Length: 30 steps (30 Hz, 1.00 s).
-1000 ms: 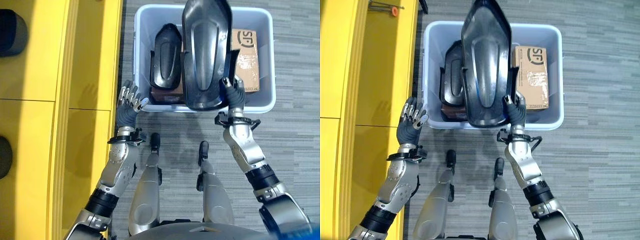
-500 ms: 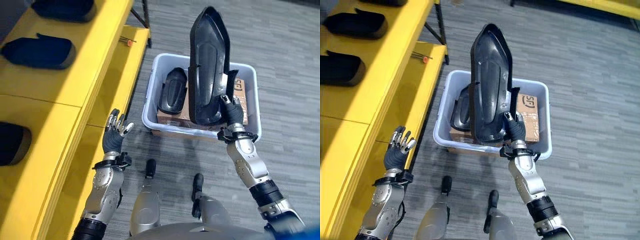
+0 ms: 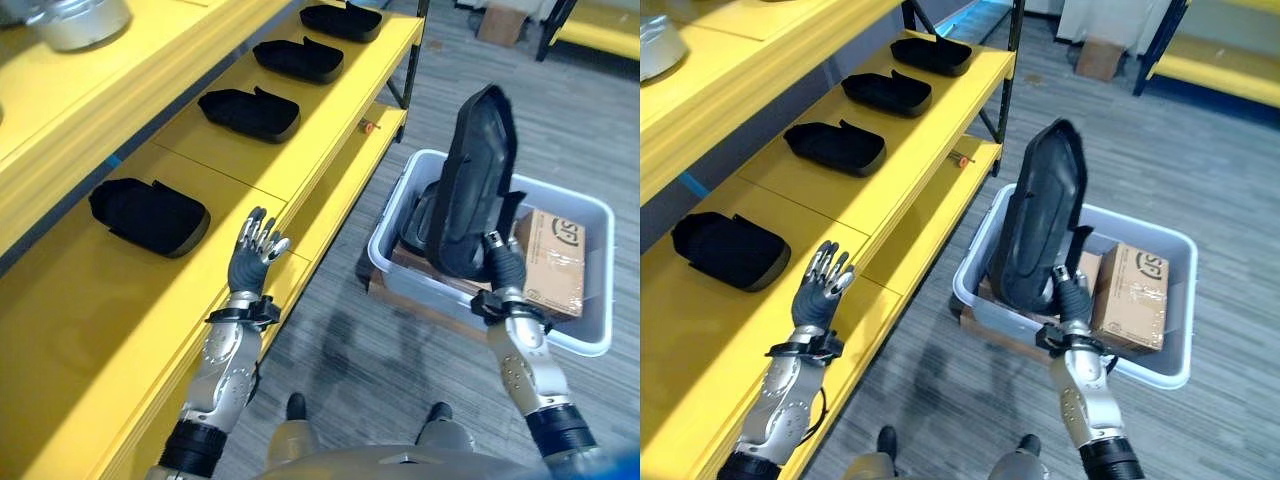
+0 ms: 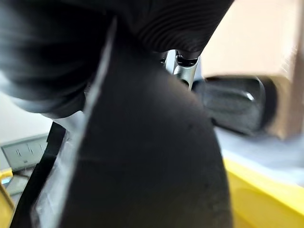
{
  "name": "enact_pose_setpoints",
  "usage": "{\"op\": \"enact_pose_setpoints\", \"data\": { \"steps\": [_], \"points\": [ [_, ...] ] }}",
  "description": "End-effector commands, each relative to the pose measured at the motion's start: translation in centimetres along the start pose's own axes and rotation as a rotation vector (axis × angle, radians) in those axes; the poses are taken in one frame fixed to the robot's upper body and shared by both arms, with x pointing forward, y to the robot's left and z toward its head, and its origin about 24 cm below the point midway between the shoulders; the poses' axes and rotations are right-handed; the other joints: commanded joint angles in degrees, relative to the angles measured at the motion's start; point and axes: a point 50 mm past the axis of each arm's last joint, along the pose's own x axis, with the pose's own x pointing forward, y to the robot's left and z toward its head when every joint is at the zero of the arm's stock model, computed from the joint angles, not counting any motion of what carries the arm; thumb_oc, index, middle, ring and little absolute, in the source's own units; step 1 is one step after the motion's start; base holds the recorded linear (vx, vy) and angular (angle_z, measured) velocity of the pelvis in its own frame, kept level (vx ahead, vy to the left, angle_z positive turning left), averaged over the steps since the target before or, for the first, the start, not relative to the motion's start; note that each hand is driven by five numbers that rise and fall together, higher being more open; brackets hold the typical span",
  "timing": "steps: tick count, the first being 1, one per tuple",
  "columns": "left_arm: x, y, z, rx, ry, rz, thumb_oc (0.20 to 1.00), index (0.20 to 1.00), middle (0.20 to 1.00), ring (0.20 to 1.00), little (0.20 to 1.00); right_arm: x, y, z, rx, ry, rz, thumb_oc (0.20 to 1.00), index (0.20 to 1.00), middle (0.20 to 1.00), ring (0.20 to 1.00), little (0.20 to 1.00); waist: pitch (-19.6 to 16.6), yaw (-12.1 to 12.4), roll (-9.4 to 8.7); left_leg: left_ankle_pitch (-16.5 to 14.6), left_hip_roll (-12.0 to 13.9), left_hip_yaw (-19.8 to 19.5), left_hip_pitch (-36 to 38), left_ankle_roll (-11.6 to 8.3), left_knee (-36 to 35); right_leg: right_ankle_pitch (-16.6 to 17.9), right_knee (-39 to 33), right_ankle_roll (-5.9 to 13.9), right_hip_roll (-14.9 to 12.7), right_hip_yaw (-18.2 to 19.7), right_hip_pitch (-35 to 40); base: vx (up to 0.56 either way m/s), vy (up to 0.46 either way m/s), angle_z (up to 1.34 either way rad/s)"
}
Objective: Move parts from the plastic box to the shelf.
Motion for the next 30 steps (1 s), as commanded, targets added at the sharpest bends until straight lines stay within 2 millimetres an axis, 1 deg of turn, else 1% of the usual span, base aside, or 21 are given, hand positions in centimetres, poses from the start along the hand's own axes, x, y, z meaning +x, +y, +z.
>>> {"op": "enact_pose_setpoints", "data": {
  "steps": [1, 2, 3, 4, 5, 6, 9, 10, 13, 16, 17, 18, 19, 21, 22, 24, 25, 27, 28, 29, 30],
  "points": [
    [-0.6, 0.6, 2.1, 0.011, -0.107, 0.002, 1.000, 1.000, 1.000, 1.000, 1.000, 1.0, 1.3, 3.6, -0.012, -0.162, 0.119, 0.200, 0.200, 0.200, 0.200, 0.200, -0.7, 1.3, 1.11, -1.7, -1.8, -1.2, -2.8, 4.16, 0.4, -4.1, 1.6, 0.41, 3.0, 1.1, -1.8, 0.08, 0.163, 0.22],
    [-0.7, 0.8, 2.1, 0.013, -0.108, 0.012, 1.000, 1.000, 1.000, 1.000, 1.000, 1.0, 1.4, 3.5, -0.013, -0.157, 0.124, 0.200, 0.200, 0.200, 0.200, 0.200, -0.6, 1.7, 0.84, -1.8, -2.4, -1.4, -3.4, 4.28, 0.8, -3.6, 1.0, 0.67, 2.6, 0.8, -1.6, 0.01, 0.141, 0.16],
    [-0.7, 0.8, 2.1, 0.013, -0.109, 0.010, 1.000, 1.000, 1.000, 1.000, 1.000, 1.0, 1.4, 3.6, -0.013, -0.159, 0.123, 0.200, 0.200, 0.200, 0.200, 0.200, -0.4, 1.6, 0.70, -0.8, -2.8, -1.2, -4.1, 4.66, 0.9, -2.6, 0.6, 0.15, 2.2, 0.0, -1.9, -0.03, 0.082, 0.21],
    [-0.7, 0.9, 2.2, 0.010, -0.115, 0.023, 1.000, 1.000, 1.000, 1.000, 1.000, 1.1, 1.6, 3.5, -0.014, -0.157, 0.127, 0.200, 0.200, 0.200, 0.200, 0.200, -0.2, 2.2, 0.53, -1.8, -3.1, -1.8, -4.1, 4.30, 1.1, -2.9, 0.1, 1.08, 2.2, 0.0, -1.2, -0.03, 0.120, 0.32],
    [-1.0, 1.3, 1.9, 0.018, -0.103, 0.039, 1.000, 1.000, 1.000, 1.000, 1.000, 1.2, 2.0, 3.5, -0.015, -0.157, 0.140, 0.200, 0.200, 0.200, 0.200, 0.200, -0.1, 3.0, 0.15, -1.8, -3.8, -2.2, -4.8, 4.55, 0.9, -2.1, -0.8, 1.57, 1.8, -1.0, -0.9, 0.03, 0.098, 0.39],
    [-1.0, 1.3, 1.9, 0.018, -0.103, 0.040, 1.000, 1.000, 1.000, 1.000, 1.000, 1.2, 2.0, 3.5, -0.015, -0.157, 0.140, 0.200, 0.200, 0.200, 0.200, 0.200, -0.1, 2.9, 0.13, -1.8, -3.8, -2.3, -4.8, 4.57, 0.9, -2.0, -0.9, 1.59, 1.8, -1.1, -0.8, -0.02, 0.104, 0.39],
    [-1.1, 1.6, 1.9, 0.025, -0.098, 0.056, 1.000, 1.000, 1.000, 1.000, 1.000, 1.5, 2.9, 3.6, -0.004, -0.161, 0.166, 0.200, 0.200, 0.200, 0.200, 0.200, 0.1, 4.5, -0.93, -1.7, -5.1, -3.4, -6.5, 5.11, 0.8, -0.5, -2.3, 2.46, 1.1, -2.2, -0.7, -0.04, 0.080, 0.29],
    [-1.1, 1.6, 2.0, 0.031, -0.104, 0.063, 1.000, 1.000, 1.000, 1.000, 1.000, 1.6, 3.1, 3.7, -0.003, -0.167, 0.170, 0.200, 0.200, 0.200, 0.200, 0.200, 0.3, 5.2, -1.38, -1.9, -5.7, -3.8, -7.1, 5.33, 1.2, 0.6, -2.7, 2.95, 0.5, -2.5, -0.7, -0.04, 0.107, 0.30],
    [-0.8, 1.6, 2.2, 0.034, -0.116, 0.065, 1.000, 1.000, 1.000, 1.000, 1.000, 2.0, 3.5, 4.0, 0.009, -0.182, 0.161, 0.200, 0.200, 0.200, 0.200, 0.200, 1.3, 6.6, -2.35, -3.0, -7.8, -5.5, -9.2, 6.19, 4.1, 2.6, -2.8, 3.70, -0.8, -2.5, -0.7, -0.03, 0.133, 0.36],
    [-0.6, 1.3, 2.2, 0.044, -0.111, 0.046, 1.000, 1.000, 1.000, 1.000, 1.000, 2.1, 3.6, 4.0, 0.031, -0.191, 0.139, 0.200, 0.200, 0.200, 0.200, 0.200, 1.8, 7.6, -2.97, -4.6, -9.9, -6.9, -11.3, 7.07, 7.5, 4.4, -2.9, 4.36, -2.3, -3.5, 0.6, 0.02, 0.248, 0.69],
    [-0.2, 1.4, 2.4, 0.094, -0.114, 0.038, 1.000, 1.000, 1.000, 1.000, 1.000, 2.0, 3.5, 3.8, 0.059, -0.183, 0.124, 0.200, 0.200, 0.200, 0.200, 0.200, 1.0, 7.2, -3.51, -3.8, -12.2, -8.1, -12.2, 8.37, 7.8, 6.9, -1.8, 3.61, -3.6, -1.5, 0.1, 0.06, 0.374, 1.00],
    [0.0, 1.5, 2.5, 0.109, -0.116, 0.033, 1.000, 1.000, 1.000, 1.000, 1.000, 1.8, 3.5, 3.5, 0.062, -0.174, 0.126, 0.200, 0.200, 0.200, 0.200, 0.200, 0.8, 6.3, -3.50, -3.5, -12.5, -9.0, -12.0, 8.66, 7.1, 7.0, -0.9, 2.88, -2.3, 3.1, -1.1, 0.12, 0.411, 1.02],
    [0.3, 1.8, 2.9, 0.126, -0.130, 0.038, 1.000, 1.000, 1.000, 1.000, 1.000, 1.8, 3.5, 3.6, 0.058, -0.174, 0.140, 0.200, 0.200, 0.200, 0.200, 0.200, 0.4, 3.7, -2.98, -2.2, -12.6, -10.8, -10.9, 9.15, 4.9, 4.2, 0.3, 0.73, 5.1, 16.6, -5.6, 0.14, 0.201, 1.05],
    [0.3, 1.9, 2.8, 0.134, -0.120, 0.033, 1.000, 1.000, 1.000, 1.000, 1.000, 1.5, 3.2, 3.5, 0.058, -0.165, 0.150, 0.200, 0.200, 0.200, 0.200, 0.200, 0.5, 2.0, -2.67, -1.2, -12.4, -12.3, -9.2, 9.41, 2.8, -0.5, 1.4, -0.57, 11.4, 23.5, -8.1, 0.14, 0.133, 0.63],
    [0.2, 2.0, 2.8, 0.139, -0.120, 0.034, 1.000, 1.000, 1.000, 1.000, 1.000, 1.4, 3.0, 3.4, 0.058, -0.160, 0.154, 0.200, 0.200, 0.200, 0.200, 0.200, 0.7, 1.4, -2.78, -0.7, -12.5, -13.0, -8.7, 9.39, 2.0, -1.2, 1.3, -0.86, 13.0, 24.9, -9.0, 0.08, 0.026, 0.47],
    [0.1, 2.1, 2.7, 0.142, -0.118, 0.039, 1.000, 1.000, 1.000, 1.000, 1.000, 1.3, 3.3, 3.3, 0.063, -0.151, 0.169, 0.200, 0.200, 0.200, 0.200, 0.200, 1.2, 0.7, -2.94, -0.1, -12.5, -13.9, -7.9, 9.39, 0.8, -0.9, 0.8, -0.75, 14.7, 26.6, -10.6, 0.06, -0.031, 0.36],
    [0.0, 2.1, 2.8, 0.138, -0.123, 0.048, 1.000, 1.000, 1.000, 1.000, 1.000, 1.4, 3.4, 3.3, 0.068, -0.153, 0.178, 0.200, 0.200, 0.200, 0.200, 0.200, 1.4, 0.3, -3.03, 0.1, -12.4, -14.5, -7.4, 9.45, 0.1, -0.8, 0.1, -0.57, 15.9, 28.4, -11.7, 0.08, -0.063, 0.20],
    [0.1, 2.1, 2.6, 0.128, -0.121, 0.054, 1.000, 1.000, 1.000, 1.000, 1.000, 1.5, 3.6, 3.4, 0.073, -0.155, 0.181, 0.200, 0.200, 0.200, 0.200, 0.200, 1.7, -0.2, -3.28, 0.4, -12.7, -15.5, -6.3, 9.42, -0.6, -0.1, -1.4, -0.14, 17.2, 30.9, -13.0, 0.10, -0.114, 0.07],
    [-0.1, 2.1, 2.4, 0.108, -0.116, 0.066, 1.000, 1.000, 1.000, 1.000, 1.000, 1.1, 3.3, 3.4, 0.078, -0.155, 0.180, 0.200, 0.200, 0.200, 0.200, 0.200, 1.2, -0.4, -3.79, 0.5, -13.1, -17.0, -5.4, 9.10, -0.5, -1.2, -1.9, -0.03, 17.9, 32.6, -11.6, 0.10, -0.134, 0.25],
    [-0.1, 2.1, 2.4, 0.108, -0.115, 0.066, 1.000, 1.000, 1.000, 1.000, 1.000, 1.1, 3.3, 3.4, 0.078, -0.154, 0.180, 0.200, 0.200, 0.200, 0.200, 0.200, 1.4, -0.5, -3.79, 0.5, -13.1, -17.1, -5.2, 9.12, -0.6, -1.3, -1.9, -0.03, 17.8, 32.5, -11.3, 0.17, -0.216, 0.59],
    [-0.5, 2.1, 2.0, 0.098, -0.101, 0.066, 1.000, 1.000, 1.000, 1.000, 1.000, 0.9, 2.7, 3.2, 0.064, -0.141, 0.177, 0.200, 0.200, 0.200, 0.200, 0.200, -0.1, -0.7, -4.04, 0.4, -12.5, -16.9, -4.1, 8.76, -1.6, -1.2, -3.1, -0.42, 17.7, 32.5, -9.8, 0.09, -0.112, 0.97]
  ]
}}
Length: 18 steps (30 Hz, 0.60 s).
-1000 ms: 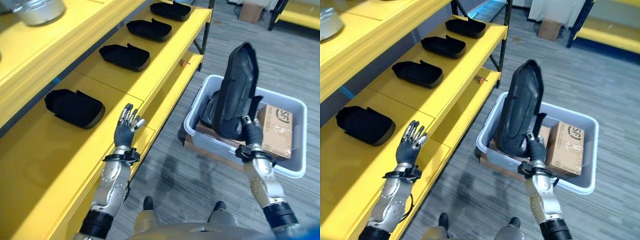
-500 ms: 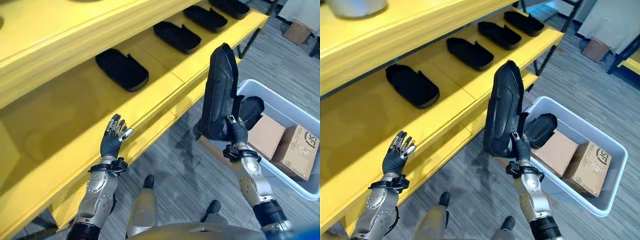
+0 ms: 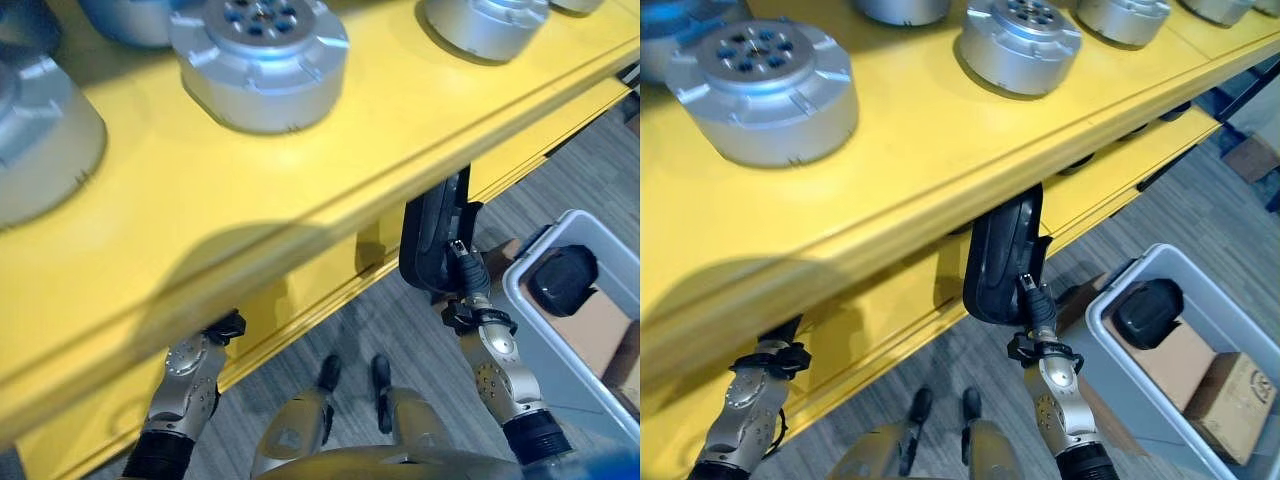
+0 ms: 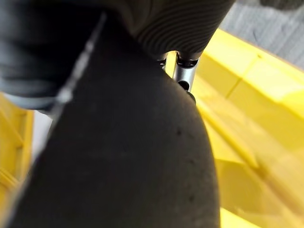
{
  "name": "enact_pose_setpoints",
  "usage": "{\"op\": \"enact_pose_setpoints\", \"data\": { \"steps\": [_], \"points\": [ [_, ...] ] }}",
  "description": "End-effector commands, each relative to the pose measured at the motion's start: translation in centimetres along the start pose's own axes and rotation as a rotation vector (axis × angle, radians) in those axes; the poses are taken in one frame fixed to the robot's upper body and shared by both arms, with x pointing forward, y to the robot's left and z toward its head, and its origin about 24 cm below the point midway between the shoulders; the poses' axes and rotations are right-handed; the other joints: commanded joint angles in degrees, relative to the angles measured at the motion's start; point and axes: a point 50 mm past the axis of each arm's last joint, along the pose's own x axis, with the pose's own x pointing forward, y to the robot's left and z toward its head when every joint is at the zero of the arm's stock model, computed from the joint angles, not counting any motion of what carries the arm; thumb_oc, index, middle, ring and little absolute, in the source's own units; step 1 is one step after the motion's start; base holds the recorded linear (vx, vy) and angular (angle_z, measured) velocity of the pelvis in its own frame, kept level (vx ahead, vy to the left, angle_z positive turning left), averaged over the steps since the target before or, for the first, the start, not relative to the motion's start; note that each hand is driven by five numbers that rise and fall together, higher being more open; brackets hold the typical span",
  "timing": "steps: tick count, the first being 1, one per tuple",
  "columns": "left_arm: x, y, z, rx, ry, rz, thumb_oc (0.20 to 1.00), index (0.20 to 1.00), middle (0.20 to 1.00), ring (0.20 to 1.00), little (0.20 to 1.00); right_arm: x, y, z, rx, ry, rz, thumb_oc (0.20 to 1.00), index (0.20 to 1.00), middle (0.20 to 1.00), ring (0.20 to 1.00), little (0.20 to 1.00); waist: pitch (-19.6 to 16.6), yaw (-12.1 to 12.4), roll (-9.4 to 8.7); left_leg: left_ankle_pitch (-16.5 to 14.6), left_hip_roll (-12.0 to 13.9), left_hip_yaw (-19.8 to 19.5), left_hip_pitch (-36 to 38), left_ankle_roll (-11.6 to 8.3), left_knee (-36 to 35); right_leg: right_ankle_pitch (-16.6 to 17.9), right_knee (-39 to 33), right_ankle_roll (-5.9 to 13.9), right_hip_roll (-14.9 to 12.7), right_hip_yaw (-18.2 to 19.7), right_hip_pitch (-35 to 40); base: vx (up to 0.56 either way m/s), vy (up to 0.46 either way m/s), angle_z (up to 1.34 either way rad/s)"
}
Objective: Move parts from the plastic box to the shelf.
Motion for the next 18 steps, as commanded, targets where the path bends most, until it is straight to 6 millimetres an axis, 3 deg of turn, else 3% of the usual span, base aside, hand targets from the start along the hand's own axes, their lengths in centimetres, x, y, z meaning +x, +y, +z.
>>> {"op": "enact_pose_setpoints", "data": {
  "steps": [1, 6, 18],
  "points": [
    [-0.4, -1.4, 3.0, 0.008, -0.153, -0.087, 1.000, 1.000, 1.000, 1.000, 1.000, 1.3, -0.1, 5.0, 0.015, -0.223, 0.050, 0.200, 0.200, 0.200, 0.200, 0.200, -3.6, 0.4, -0.55, 5.6, 4.0, -10.1, 4.5, 5.63, -5.5, -0.3, -2.6, 2.65, -1.3, -1.5, 4.9, 0.14, -0.184, 0.73],
    [-1.2, -1.0, 2.3, -0.019, -0.118, -0.075, 1.000, 1.000, 1.000, 1.000, 1.000, 0.9, -1.0, 5.2, -0.003, -0.224, 0.035, 0.200, 0.200, 0.200, 0.200, 0.200, -7.2, 0.5, 0.03, 5.8, 6.6, -10.7, 6.4, 4.40, -7.7, -1.5, -5.2, 1.57, -0.8, -3.7, 8.5, 0.10, -0.198, 0.15],
    [-1.7, -1.8, 1.6, -0.050, -0.083, -0.110, 1.000, 1.000, 1.000, 1.000, 1.000, 0.7, -1.1, 5.9, -0.008, -0.252, 0.049, 0.200, 0.200, 0.200, 0.200, 0.200, -9.6, -0.1, 1.66, 8.1, 9.0, -13.1, 8.1, 1.83, -10.3, -3.0, -7.7, -0.62, 1.2, -5.4, 12.7, 0.01, -0.112, 0.04]
  ]
}}
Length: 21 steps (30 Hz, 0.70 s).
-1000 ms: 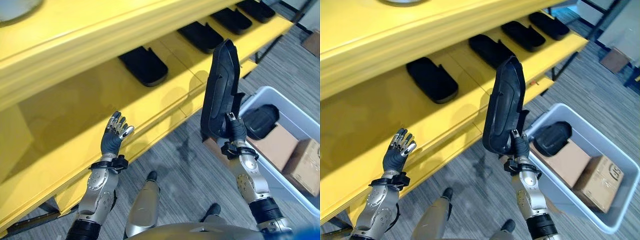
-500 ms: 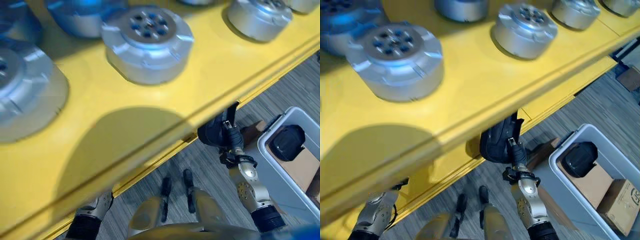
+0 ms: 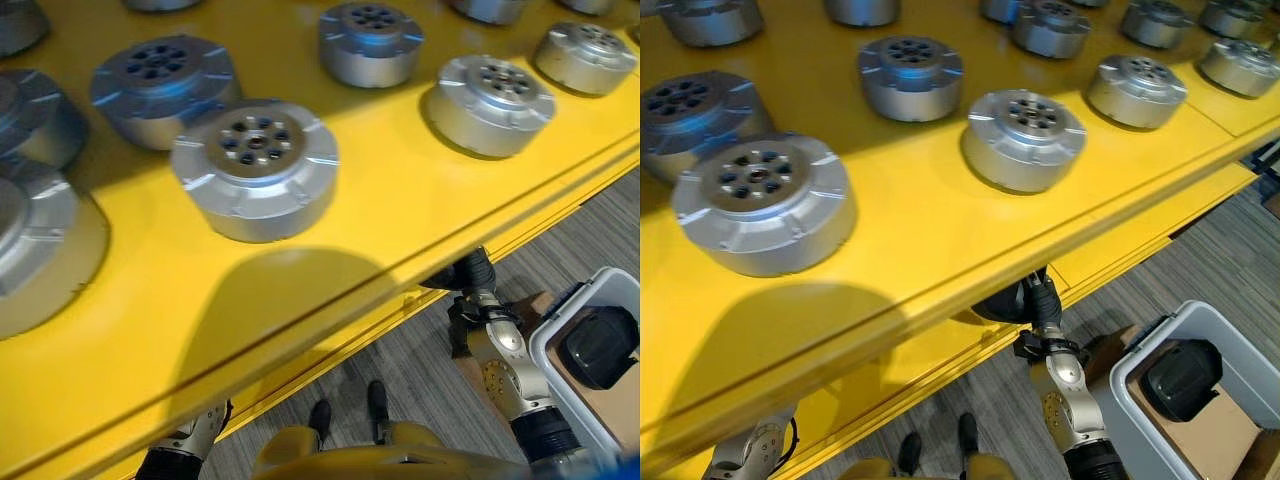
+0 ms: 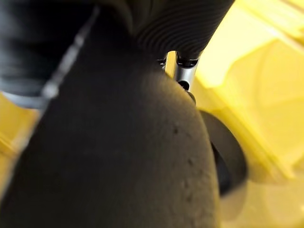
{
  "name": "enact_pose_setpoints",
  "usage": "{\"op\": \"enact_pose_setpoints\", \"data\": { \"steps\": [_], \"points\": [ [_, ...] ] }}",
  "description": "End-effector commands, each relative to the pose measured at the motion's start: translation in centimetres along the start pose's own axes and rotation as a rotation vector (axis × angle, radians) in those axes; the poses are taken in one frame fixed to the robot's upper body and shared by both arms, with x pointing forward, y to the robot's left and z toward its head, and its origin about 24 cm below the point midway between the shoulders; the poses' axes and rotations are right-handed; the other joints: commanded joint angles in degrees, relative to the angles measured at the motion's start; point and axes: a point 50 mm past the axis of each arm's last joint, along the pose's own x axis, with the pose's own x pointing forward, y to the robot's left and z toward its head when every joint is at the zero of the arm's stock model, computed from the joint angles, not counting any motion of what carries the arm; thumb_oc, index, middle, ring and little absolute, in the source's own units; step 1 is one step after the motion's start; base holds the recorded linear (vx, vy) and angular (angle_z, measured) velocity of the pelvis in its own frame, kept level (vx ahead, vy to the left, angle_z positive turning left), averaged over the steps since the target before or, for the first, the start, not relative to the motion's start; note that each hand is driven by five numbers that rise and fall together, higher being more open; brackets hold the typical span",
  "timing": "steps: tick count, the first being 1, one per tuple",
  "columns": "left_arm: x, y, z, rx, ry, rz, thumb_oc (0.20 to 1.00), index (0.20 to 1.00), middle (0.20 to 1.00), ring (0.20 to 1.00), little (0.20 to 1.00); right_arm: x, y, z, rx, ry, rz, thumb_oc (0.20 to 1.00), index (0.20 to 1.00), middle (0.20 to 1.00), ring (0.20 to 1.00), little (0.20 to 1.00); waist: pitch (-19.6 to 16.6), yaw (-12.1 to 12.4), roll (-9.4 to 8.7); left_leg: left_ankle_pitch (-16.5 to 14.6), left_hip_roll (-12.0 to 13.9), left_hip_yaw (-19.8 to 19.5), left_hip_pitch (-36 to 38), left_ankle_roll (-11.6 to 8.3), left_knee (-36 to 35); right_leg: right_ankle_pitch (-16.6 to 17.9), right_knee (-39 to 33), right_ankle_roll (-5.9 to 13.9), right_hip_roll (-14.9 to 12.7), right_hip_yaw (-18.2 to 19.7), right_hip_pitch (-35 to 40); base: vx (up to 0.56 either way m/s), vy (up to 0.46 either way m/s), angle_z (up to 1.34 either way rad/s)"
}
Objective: Move parts from the plastic box to the shelf.
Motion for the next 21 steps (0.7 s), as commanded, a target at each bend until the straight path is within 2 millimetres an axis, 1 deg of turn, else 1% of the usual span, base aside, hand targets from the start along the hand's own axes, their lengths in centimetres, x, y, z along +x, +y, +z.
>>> {"op": "enact_pose_setpoints", "data": {
  "steps": [1, 4, 7, 9, 10, 12, 13, 14, 15, 16, 17, 18, 19, 20, 21],
  "points": [
    [0.1, -0.9, 1.6, -0.015, -0.085, -0.056, 1.000, 1.000, 1.000, 1.000, 1.000, 0.3, 0.3, 4.2, 0.001, -0.203, 0.063, 0.200, 0.200, 0.200, 0.200, 0.200, -4.0, -0.1, 0.96, 3.2, 4.9, -6.9, -3.4, -5.15, -1.7, -6.6, 5.3, -0.04, 0.8, -2.7, -0.1, -0.02, -0.042, 0.14],
    [0.0, -1.0, 1.4, -0.022, -0.077, -0.064, 1.000, 1.000, 1.000, 1.000, 1.000, 0.2, 0.4, 4.4, 0.002, -0.210, 0.067, 0.200, 0.200, 0.200, 0.200, 0.200, -4.3, -0.1, 1.29, 3.7, 5.1, -7.5, -3.3, -5.69, -2.2, -6.9, 4.9, -0.33, 1.0, -3.2, 0.6, -0.03, -0.058, 0.21],
    [-0.1, -0.7, 1.4, -0.032, -0.081, -0.044, 1.000, 1.000, 1.000, 1.000, 1.000, 0.5, 1.2, 4.7, 0.003, -0.222, 0.104, 0.200, 0.200, 0.200, 0.200, 0.200, -4.6, 0.4, 1.71, 4.3, 5.4, -8.7, -3.5, -6.44, -1.8, -7.8, 5.1, -1.20, 1.7, -4.1, 1.3, -0.05, -0.105, 0.20],
    [-0.1, -0.7, 1.4, -0.035, -0.082, -0.041, 1.000, 1.000, 1.000, 1.000, 1.000, 0.6, 1.3, 4.8, 0.002, -0.225, 0.112, 0.200, 0.200, 0.200, 0.200, 0.200, -4.5, 0.5, 1.79, 4.4, 5.5, -9.2, -3.7, -6.65, -1.7, -8.1, 5.4, -1.42, 1.9, -4.3, 1.3, -0.03, -0.079, 0.13],
    [-0.2, -0.7, 1.3, -0.042, -0.077, -0.033, 1.000, 1.000, 1.000, 1.000, 1.000, 0.9, 2.0, 5.2, -0.003, -0.242, 0.142, 0.200, 0.200, 0.200, 0.200, 0.200, -4.2, 1.3, 1.85, 5.1, 5.6, -10.5, -4.1, -7.17, -1.3, -8.6, 5.7, -1.91, 2.3, -5.1, 1.4, -0.05, -0.110, 0.18],
    [-0.2, -0.8, 1.2, -0.050, -0.078, -0.032, 1.000, 1.000, 1.000, 1.000, 1.000, 1.3, 2.6, 5.7, -0.004, -0.259, 0.162, 0.200, 0.200, 0.200, 0.200, 0.200, -3.5, 1.8, 1.86, 6.0, 5.4, -12.2, -5.2, -7.79, -0.8, -8.9, 5.8, -2.44, 2.7, -6.1, 1.3, -0.07, -0.112, 0.32],
    [-0.1, -0.8, 1.3, -0.050, -0.078, -0.032, 1.000, 1.000, 1.000, 1.000, 1.000, 1.4, 2.6, 5.7, -0.004, -0.260, 0.163, 0.200, 0.200, 0.200, 0.200, 0.200, -3.5, 1.6, 1.88, 6.0, 5.4, -12.3, -5.2, -7.82, -0.8, -8.9, 5.8, -2.45, 2.7, -6.3, 1.3, -0.11, -0.097, 0.49],
    [-0.1, -1.0, 1.2, -0.058, -0.075, -0.033, 1.000, 1.000, 1.000, 1.000, 1.000, 1.6, 3.0, 6.2, -0.006, -0.280, 0.176, 0.200, 0.200, 0.200, 0.200, 0.200, -2.3, 2.4, 2.04, 7.5, 4.7, -13.6, -6.8, -8.55, -0.4, -9.3, 6.5, -2.86, 2.7, -7.9, 0.8, -0.11, -0.070, 0.51],
    [0.0, -1.0, 1.1, -0.063, -0.073, -0.033, 1.000, 1.000, 1.000, 1.000, 1.000, 1.7, 3.1, 6.3, -0.006, -0.284, 0.175, 0.200, 0.200, 0.200, 0.200, 0.200, -1.8, 2.4, 2.06, 7.7, 4.2, -14.1, -7.5, -8.62, 0.0, -9.7, 7.2, -2.93, 2.5, -8.8, 0.5, -0.18, -0.082, 0.84],
    [0.3, -1.3, 1.2, -0.073, -0.081, -0.034, 1.000, 1.000, 1.000, 1.000, 1.000, 1.9, 3.2, 6.9, -0.014, -0.306, 0.173, 0.200, 0.200, 0.200, 0.200, 0.200, -0.6, 2.3, 1.78, 6.5, 3.9, -11.3, -8.7, -7.98, 2.6, -10.3, 9.6, -2.95, 1.4, -10.3, -0.6, -0.15, -0.001, 1.16],
    [0.4, -1.4, 1.3, -0.074, -0.084, -0.041, 1.000, 1.000, 1.000, 1.000, 1.000, 2.1, 3.4, 7.0, -0.011, -0.310, 0.174, 0.200, 0.200, 0.200, 0.200, 0.200, -0.6, 2.2, 1.29, 4.2, 5.6, -7.3, -8.2, -6.83, 4.7, -10.6, 11.1, -2.88, 0.3, -10.7, -1.6, -0.13, 0.035, 1.11],
    [0.5, -1.5, 1.3, -0.073, -0.082, -0.048, 1.000, 1.000, 1.000, 1.000, 1.000, 2.1, 3.6, 6.9, -0.006, -0.308, 0.174, 0.200, 0.200, 0.200, 0.200, 0.200, -1.0, 2.1, 1.21, 3.6, 6.5, -6.1, -7.9, -6.42, 5.1, -10.5, 11.4, -2.88, -0.2, -11.0, -2.2, -0.06, 0.046, 0.72],
    [0.4, -1.5, 1.3, -0.073, -0.082, -0.048, 1.000, 1.000, 1.000, 1.000, 1.000, 2.1, 3.6, 6.9, -0.006, -0.308, 0.174, 0.200, 0.200, 0.200, 0.200, 0.200, -1.0, 2.2, 1.21, 3.5, 6.6, -6.0, -7.8, -6.42, 5.2, -10.6, 11.6, -2.90, -0.2, -10.9, -2.2, -0.01, 0.078, 0.24],
    [0.6, -1.9, 1.2, -0.080, -0.080, -0.063, 1.000, 1.000, 1.000, 1.000, 1.000, 2.0, 3.6, 6.7, 0.011, -0.308, 0.159, 0.200, 0.200, 0.200, 0.200, 0.200, -1.4, 1.7, 1.64, 3.6, 9.3, -3.7, -6.7, -6.32, 4.8, -11.2, 12.5, -2.66, -0.9, -12.0, -2.6, 0.01, 0.089, 0.24],
    [0.6, -2.0, 1.2, -0.085, -0.080, -0.063, 1.000, 1.000, 1.000, 1.000, 1.000, 1.9, 3.4, 6.8, 0.013, -0.313, 0.149, 0.200, 0.200, 0.200, 0.200, 0.200, -1.6, 1.5, 2.13, 4.3, 10.7, -2.2, -6.2, -6.56, 3.6, -11.5, 12.9, -2.47, -1.3, -12.8, -2.5, 0.04, 0.210, 0.52]
  ]
}}
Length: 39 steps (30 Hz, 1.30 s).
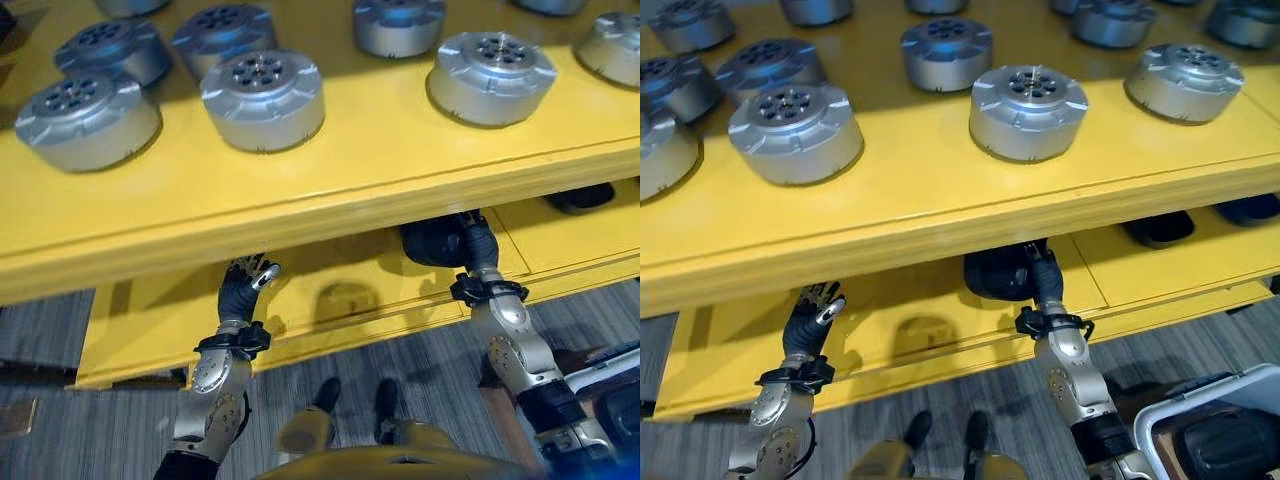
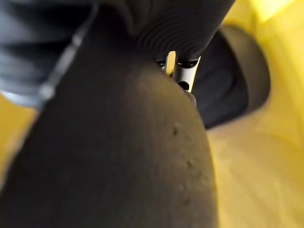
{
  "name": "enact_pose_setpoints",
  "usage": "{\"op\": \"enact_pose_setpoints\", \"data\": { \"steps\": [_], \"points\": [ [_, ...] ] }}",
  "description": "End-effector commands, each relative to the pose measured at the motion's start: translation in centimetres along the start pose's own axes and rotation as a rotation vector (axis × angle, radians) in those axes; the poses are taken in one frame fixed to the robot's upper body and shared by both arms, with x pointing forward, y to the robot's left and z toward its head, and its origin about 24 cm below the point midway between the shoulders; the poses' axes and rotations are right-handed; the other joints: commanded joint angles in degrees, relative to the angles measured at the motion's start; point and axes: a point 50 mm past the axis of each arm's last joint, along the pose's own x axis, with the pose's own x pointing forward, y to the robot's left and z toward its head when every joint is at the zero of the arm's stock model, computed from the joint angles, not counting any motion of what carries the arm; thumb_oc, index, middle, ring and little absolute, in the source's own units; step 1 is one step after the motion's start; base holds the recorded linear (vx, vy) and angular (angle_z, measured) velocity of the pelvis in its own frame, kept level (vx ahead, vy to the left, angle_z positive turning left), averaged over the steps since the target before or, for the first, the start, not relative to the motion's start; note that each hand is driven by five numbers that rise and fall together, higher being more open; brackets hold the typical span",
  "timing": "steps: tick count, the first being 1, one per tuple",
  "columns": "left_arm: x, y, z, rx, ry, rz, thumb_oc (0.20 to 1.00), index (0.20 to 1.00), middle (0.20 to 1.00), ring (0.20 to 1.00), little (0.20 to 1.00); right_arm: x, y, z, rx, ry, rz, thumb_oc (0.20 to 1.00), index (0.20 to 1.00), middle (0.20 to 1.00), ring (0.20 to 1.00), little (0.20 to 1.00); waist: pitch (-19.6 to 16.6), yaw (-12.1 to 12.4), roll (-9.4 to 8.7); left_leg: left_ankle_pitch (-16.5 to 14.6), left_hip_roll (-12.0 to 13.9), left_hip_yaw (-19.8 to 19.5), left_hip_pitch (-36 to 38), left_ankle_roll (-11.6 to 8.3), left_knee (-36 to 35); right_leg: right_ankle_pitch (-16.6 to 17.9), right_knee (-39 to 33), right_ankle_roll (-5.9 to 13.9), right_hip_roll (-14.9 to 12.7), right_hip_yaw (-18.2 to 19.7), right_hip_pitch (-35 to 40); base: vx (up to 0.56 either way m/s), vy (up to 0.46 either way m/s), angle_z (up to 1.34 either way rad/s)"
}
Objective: Move parts from the plastic box to the shelf.
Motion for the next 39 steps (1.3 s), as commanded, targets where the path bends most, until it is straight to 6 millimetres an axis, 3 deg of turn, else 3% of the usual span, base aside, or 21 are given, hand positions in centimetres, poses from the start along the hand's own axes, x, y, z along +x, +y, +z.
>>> {"op": "enact_pose_setpoints", "data": {
  "steps": [1, 3, 5, 8, 16, 21, 27, 32, 39],
  "points": [
    [0.4, -0.9, 1.4, -0.029, -0.079, -0.042, 1.000, 1.000, 1.000, 1.000, 1.000, -0.4, 0.0, 3.6, 0.027, -0.204, -0.006, 0.200, 0.200, 0.200, 0.200, 0.200, -6.1, -3.0, 2.62, 8.0, 7.0, 4.9, 2.1, -2.26, -11.2, -8.7, 6.9, 5.98, -1.7, -0.2, 1.8, 0.06, 0.217, 0.80],
    [0.2, -0.8, 1.1, -0.029, -0.067, -0.041, 1.000, 1.000, 1.000, 1.000, 1.000, -0.5, 0.0, 3.4, 0.025, -0.198, -0.014, 0.200, 0.200, 0.200, 0.200, 0.200, -6.6, -2.9, 3.67, 8.2, 7.6, 4.5, 3.0, -2.74, -12.7, -8.2, 6.4, 6.22, -2.3, -0.7, 2.3, 0.08, 0.228, 0.81],
    [0.1, -0.6, 1.1, -0.022, -0.063, -0.039, 1.000, 1.000, 1.000, 1.000, 1.000, -0.6, 0.0, 3.3, 0.021, -0.194, -0.017, 0.200, 0.200, 0.200, 0.200, 0.200, -6.5, -2.5, 3.89, 6.8, 5.9, 4.8, 2.7, -2.09, -11.2, -7.4, 5.8, 7.05, -3.7, -0.7, 3.4, 0.08, 0.230, 0.05],
    [-0.3, 0.0, 0.9, -0.005, -0.047, -0.032, 1.000, 1.000, 1.000, 1.000, 1.000, -0.7, 0.3, 3.0, 0.021, -0.179, 0.008, 0.200, 0.200, 0.200, 0.200, 0.200, -6.3, -1.9, 3.17, 4.5, 3.8, 5.7, 2.6, -1.15, -9.3, -6.6, 4.4, 7.88, -5.7, -1.2, 5.3, 0.09, 0.193, -0.19],
    [-0.6, 0.1, 0.8, 0.004, -0.029, -0.036, 1.000, 1.000, 1.000, 1.000, 1.000, -0.2, 1.6, 3.2, 0.012, -0.182, 0.054, 0.200, 0.200, 0.200, 0.200, 0.200, -6.4, -0.5, 1.81, 1.8, 1.1, 7.0, 1.4, -0.21, -6.3, -5.2, 2.1, 9.66, -8.2, -1.8, 6.6, 0.04, 0.140, 0.12],
    [0.0, -0.9, 1.6, 0.023, -0.046, -0.093, 1.000, 1.000, 1.000, 1.000, 1.000, 1.7, 4.2, 5.7, 0.003, -0.289, 0.115, 0.200, 0.200, 0.200, 0.200, 0.200, -4.3, 1.0, 0.27, 0.3, -0.7, 7.4, -3.4, -0.21, -1.1, -4.5, 2.7, 10.42, -9.8, -2.4, 4.6, -0.07, 0.074, 0.07],
    [1.6, -2.8, 3.6, 0.056, -0.124, -0.185, 1.000, 1.000, 1.000, 1.000, 1.000, 4.7, 8.1, 10.2, -0.029, -0.447, 0.185, 0.200, 0.200, 0.200, 0.200, 0.200, 2.6, 2.1, 0.04, -2.2, -1.9, 7.3, -12.0, -0.03, 8.9, -6.4, 14.3, 9.87, -11.1, -0.9, -5.0, -0.22, 0.038, 0.04],
    [2.8, -4.1, 5.1, 0.038, -0.201, -0.202, 1.000, 1.000, 1.000, 1.000, 1.000, 6.9, 10.2, 15.5, -0.046, -0.599, 0.174, 0.200, 0.200, 0.200, 0.200, 0.200, 5.9, 2.8, 0.22, -5.4, -2.1, 8.7, -21.2, 0.12, 19.6, -10.4, 27.0, 8.84, -10.8, 2.2, -16.5, -0.18, 0.048, -0.04],
    [3.4, -5.7, 5.5, 0.018, -0.225, -0.215, 1.000, 1.000, 1.000, 1.000, 1.000, 7.4, 11.3, 18.8, -0.018, -0.690, 0.163, 0.200, 0.200, 0.200, 0.200, 0.200, 6.8, 2.8, -0.02, -10.1, -2.7, 8.4, -31.6, 1.23, 31.8, -16.6, 41.1, 6.86, -10.2, 4.9, -28.0, -0.09, -0.001, -0.13]
  ]
}}
